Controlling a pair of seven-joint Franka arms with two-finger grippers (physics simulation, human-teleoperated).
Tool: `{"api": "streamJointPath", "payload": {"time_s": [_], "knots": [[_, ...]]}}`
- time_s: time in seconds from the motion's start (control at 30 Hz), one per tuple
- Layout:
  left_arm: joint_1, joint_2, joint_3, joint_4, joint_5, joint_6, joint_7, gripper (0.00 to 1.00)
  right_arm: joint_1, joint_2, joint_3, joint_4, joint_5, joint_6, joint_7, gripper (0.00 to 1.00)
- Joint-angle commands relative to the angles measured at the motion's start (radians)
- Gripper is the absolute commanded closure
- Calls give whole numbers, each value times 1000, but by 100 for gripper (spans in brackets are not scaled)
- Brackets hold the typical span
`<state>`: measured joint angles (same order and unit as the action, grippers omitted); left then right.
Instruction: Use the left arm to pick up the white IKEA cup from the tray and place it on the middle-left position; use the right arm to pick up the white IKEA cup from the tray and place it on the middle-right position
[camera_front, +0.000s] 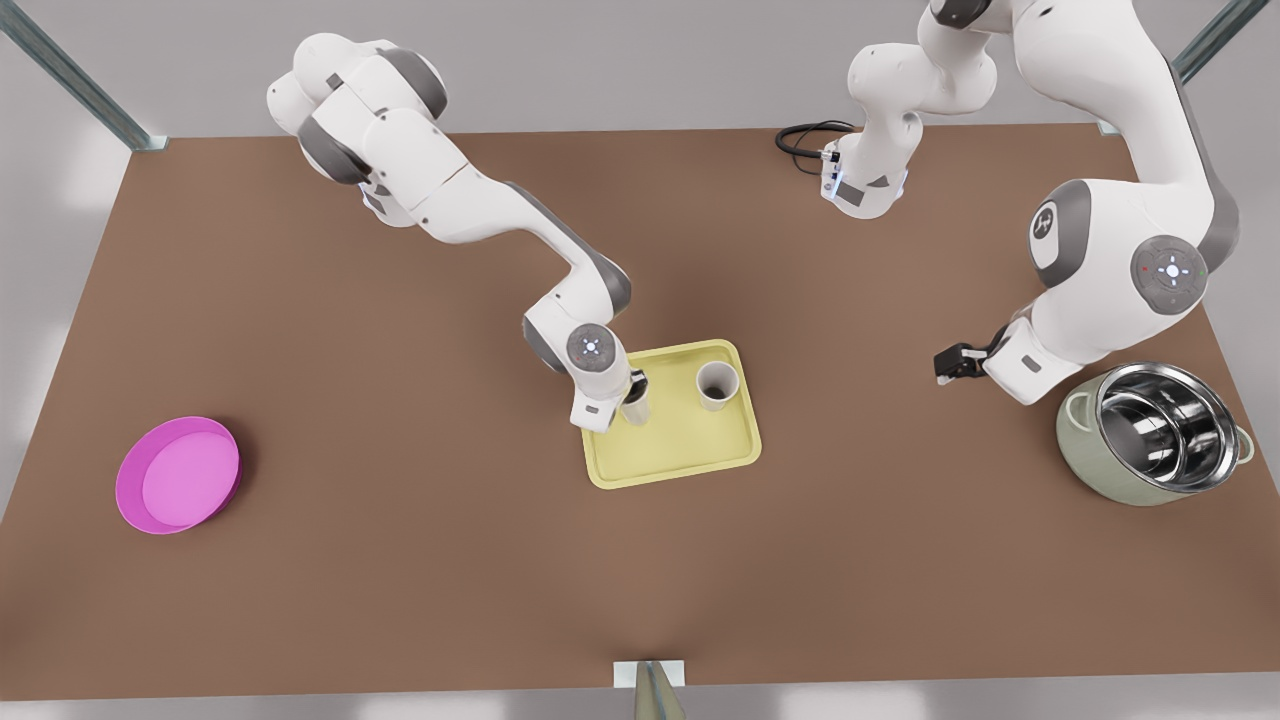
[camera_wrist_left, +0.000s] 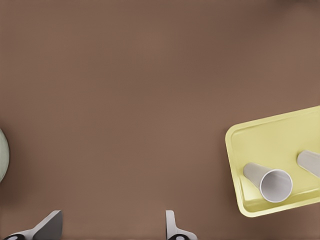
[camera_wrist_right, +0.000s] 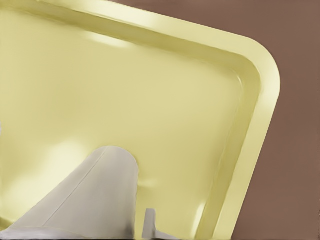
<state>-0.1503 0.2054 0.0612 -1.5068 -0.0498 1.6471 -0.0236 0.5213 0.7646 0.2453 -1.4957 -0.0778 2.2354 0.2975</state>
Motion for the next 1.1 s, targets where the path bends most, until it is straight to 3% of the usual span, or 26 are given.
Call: {"api": "streamJointPath", "payload": {"time_s": [0.0, 0.17, 0.27, 0.33, 0.4, 0.53, 0.6, 0.7, 0.77, 0.97, 1.03, 1.07], "knots": [[0, -1, 0, 0, 1, 4, -3, 0, -3, -7, 0, 5, -28, -3, 55, 83], [0, -1, 0, 0, 1, 2, -3, 0, -66, -83, 15, 6, -4, -14, 54, 89], [-2, -1, -1, 0, 1, 0, -4, 0, -185, -243, 17, 6, 59, -195, -52, 89], [-3, 0, -1, -4, 1, 5, -4, 0, -339, -376, -17, -6, 63, -344, -172, 87], [-28, 26, -4, -7, 1, 40, -52, 0, -359, -407, -119, -6, 63, -381, -219, 88], [-72, 75, -4, 0, 1, 112, -122, 0, -425, -357, -241, -8, 64, -362, -265, 88], [-199, 137, -4, 5, 85, 169, -311, 0, -426, -285, -245, -6, 64, -277, -264, 88], [-199, 138, -4, 7, 62, 181, -315, 0, -434, -206, -247, -5, 64, -168, -264, 88], [-279, 163, -4, -3, 36, 220, -427, 0, -432, -177, -247, -5, 64, -109, -261, 88], [-353, 190, -4, -55, 38, 276, -515, 0, -434, -120, -247, -5, 64, -103, -265, 86], [-362, 155, -11, -194, 18, 442, -520, 0, -435, -113, -247, -5, 64, -105, -264, 78], [-362, 154, -15, -231, -27, 503, -445, 0, -435, -111, -247, -5, 64, -105, -264, 65]]}}
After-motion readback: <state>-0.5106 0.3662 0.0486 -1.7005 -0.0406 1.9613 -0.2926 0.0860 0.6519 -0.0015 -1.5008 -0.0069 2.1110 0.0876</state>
